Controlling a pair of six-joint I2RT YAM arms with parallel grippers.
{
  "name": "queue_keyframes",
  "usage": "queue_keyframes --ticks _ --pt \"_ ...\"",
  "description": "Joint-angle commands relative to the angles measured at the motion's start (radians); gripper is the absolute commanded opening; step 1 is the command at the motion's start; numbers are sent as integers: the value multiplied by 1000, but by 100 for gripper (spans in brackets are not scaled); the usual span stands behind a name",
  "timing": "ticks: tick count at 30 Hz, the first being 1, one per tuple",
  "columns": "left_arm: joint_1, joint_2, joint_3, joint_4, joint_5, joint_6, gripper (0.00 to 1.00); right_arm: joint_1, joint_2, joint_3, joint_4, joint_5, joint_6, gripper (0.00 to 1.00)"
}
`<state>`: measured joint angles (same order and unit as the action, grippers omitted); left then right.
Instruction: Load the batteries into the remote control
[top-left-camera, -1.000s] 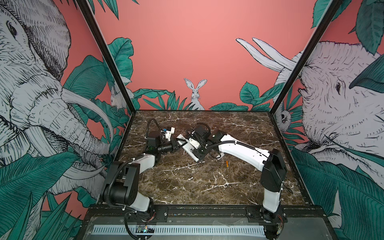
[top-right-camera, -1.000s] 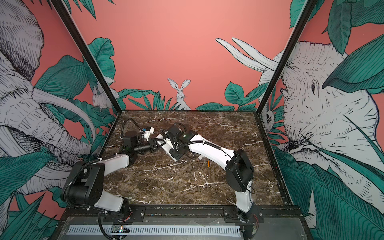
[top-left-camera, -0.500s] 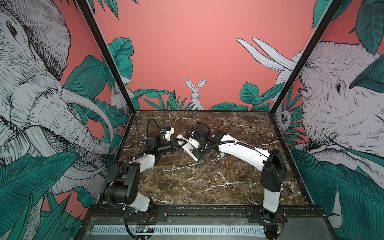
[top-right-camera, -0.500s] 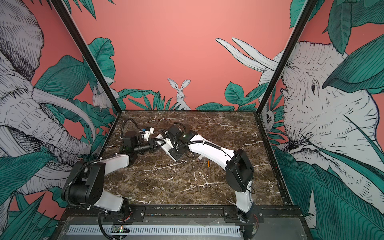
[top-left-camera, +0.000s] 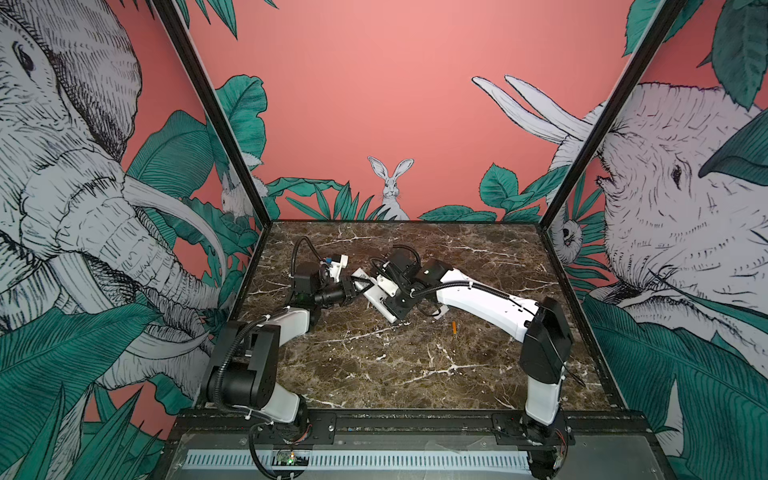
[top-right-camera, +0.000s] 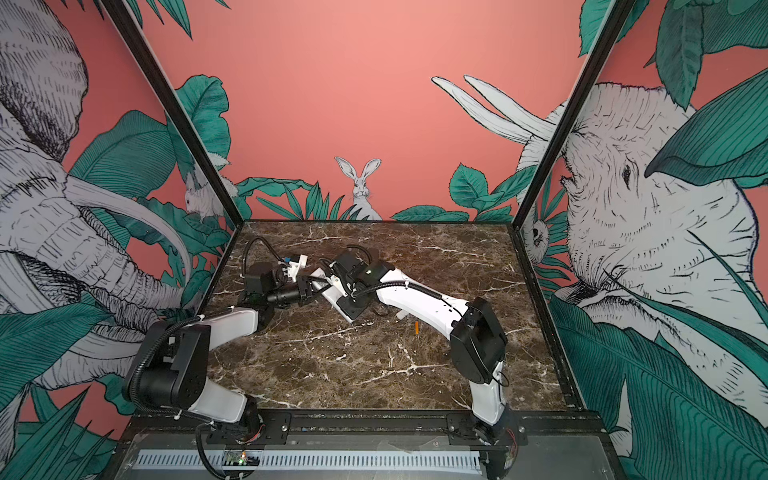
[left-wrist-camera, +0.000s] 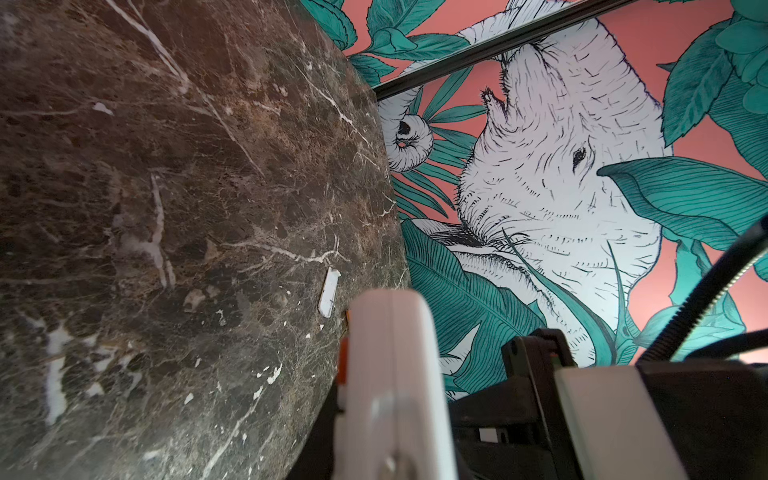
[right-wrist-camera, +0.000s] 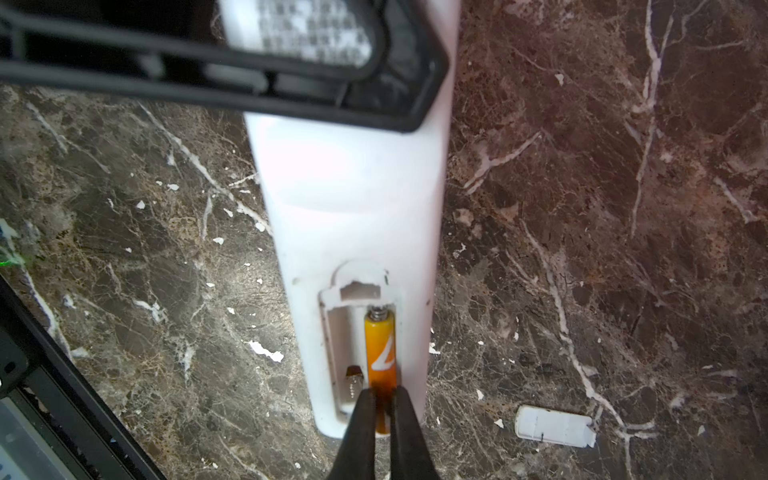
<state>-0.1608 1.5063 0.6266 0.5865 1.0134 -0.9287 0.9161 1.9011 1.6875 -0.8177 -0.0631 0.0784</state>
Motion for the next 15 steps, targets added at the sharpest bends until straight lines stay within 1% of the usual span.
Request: queue_keyframes --ticks 1,15 --pt "3 -4 2 69 42 -34 23 3 21 -6 9 -5 2 11" --pt "7 9 7 78 44 -45 23 13 30 -15 21 2 -5 11"
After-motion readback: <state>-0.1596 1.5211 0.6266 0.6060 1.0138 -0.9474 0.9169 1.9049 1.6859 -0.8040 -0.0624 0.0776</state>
